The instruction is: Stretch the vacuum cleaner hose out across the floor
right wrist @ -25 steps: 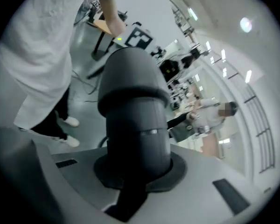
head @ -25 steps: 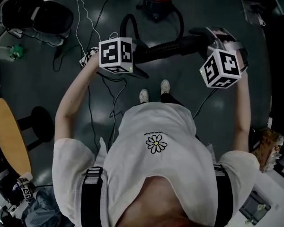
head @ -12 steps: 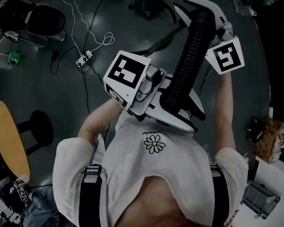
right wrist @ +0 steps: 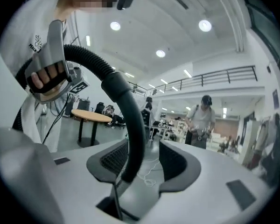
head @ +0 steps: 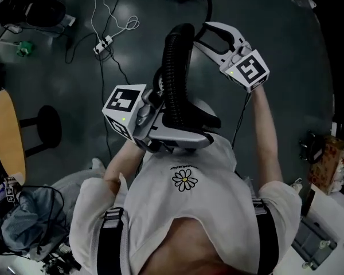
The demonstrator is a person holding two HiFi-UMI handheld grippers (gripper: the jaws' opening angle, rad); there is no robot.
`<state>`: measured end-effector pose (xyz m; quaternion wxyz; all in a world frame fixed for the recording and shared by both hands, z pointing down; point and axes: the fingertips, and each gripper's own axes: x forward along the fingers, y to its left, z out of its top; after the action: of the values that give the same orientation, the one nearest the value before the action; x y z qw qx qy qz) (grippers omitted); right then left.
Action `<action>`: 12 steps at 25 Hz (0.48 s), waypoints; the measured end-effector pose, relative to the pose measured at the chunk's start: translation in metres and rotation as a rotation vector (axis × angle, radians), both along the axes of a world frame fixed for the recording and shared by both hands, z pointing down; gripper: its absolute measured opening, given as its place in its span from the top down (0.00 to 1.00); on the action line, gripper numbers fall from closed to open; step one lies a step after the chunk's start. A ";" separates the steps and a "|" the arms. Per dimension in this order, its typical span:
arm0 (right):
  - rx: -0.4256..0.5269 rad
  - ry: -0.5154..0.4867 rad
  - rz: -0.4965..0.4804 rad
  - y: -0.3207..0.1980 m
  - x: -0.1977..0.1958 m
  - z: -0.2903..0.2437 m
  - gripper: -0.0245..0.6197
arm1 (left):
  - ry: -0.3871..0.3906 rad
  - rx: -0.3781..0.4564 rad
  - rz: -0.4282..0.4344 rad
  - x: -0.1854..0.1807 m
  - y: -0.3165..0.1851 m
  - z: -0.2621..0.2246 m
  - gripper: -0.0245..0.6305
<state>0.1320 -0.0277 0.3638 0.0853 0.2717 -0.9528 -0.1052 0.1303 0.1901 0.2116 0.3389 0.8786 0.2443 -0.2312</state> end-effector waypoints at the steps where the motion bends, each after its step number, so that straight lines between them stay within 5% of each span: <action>1: -0.081 0.000 0.023 0.016 0.016 0.021 0.66 | -0.014 -0.023 -0.030 0.003 0.012 0.004 0.80; 5: -0.272 -0.072 0.053 0.077 0.042 0.071 0.66 | -0.114 0.036 -0.058 0.006 0.069 0.017 0.80; 12: -0.607 -0.041 -0.099 0.186 -0.016 0.147 0.55 | -0.146 0.054 0.005 -0.015 0.147 0.022 0.80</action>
<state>0.1157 0.1583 0.5112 0.1380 0.1893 -0.9543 0.1858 0.1158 0.3374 0.2337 0.3327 0.9013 0.2273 -0.1592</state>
